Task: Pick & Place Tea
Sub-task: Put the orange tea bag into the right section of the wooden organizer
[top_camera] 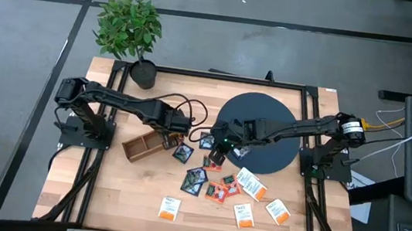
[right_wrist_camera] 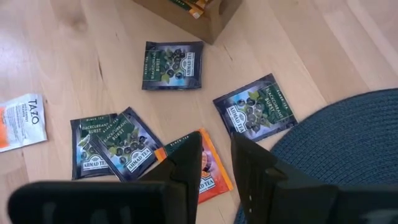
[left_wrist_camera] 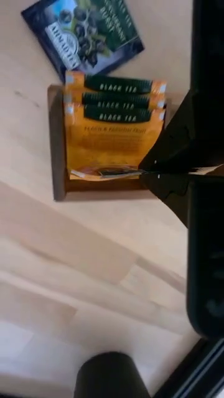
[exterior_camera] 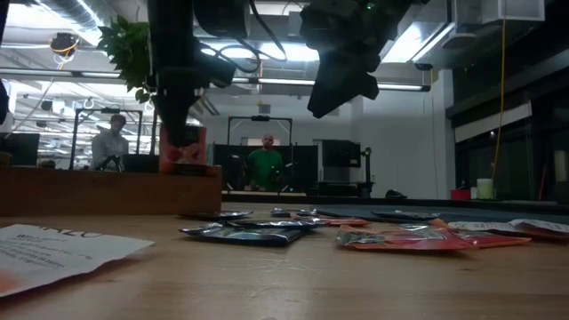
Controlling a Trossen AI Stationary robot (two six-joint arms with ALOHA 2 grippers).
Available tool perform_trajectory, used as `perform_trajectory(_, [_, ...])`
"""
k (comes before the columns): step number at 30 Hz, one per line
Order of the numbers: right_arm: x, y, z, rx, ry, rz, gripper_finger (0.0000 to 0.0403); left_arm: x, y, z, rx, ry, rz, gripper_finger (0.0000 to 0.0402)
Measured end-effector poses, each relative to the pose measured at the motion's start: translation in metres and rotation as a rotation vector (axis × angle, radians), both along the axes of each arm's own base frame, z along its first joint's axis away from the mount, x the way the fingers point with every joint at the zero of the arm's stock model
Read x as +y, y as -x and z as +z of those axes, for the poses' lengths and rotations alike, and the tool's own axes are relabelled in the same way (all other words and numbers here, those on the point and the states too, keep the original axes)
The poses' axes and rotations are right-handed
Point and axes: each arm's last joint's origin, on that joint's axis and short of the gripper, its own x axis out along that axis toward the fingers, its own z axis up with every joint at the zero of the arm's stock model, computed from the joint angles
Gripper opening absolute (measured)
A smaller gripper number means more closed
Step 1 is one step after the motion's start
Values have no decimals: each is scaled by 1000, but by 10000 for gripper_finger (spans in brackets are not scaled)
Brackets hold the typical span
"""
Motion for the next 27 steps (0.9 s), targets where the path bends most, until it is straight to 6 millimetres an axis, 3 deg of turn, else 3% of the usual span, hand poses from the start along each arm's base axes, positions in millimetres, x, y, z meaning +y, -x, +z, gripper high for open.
perform_trajectory(27, [0, 0, 0, 3, 15, 22, 88, -2, -4, 0, -43, 59, -5, 8])
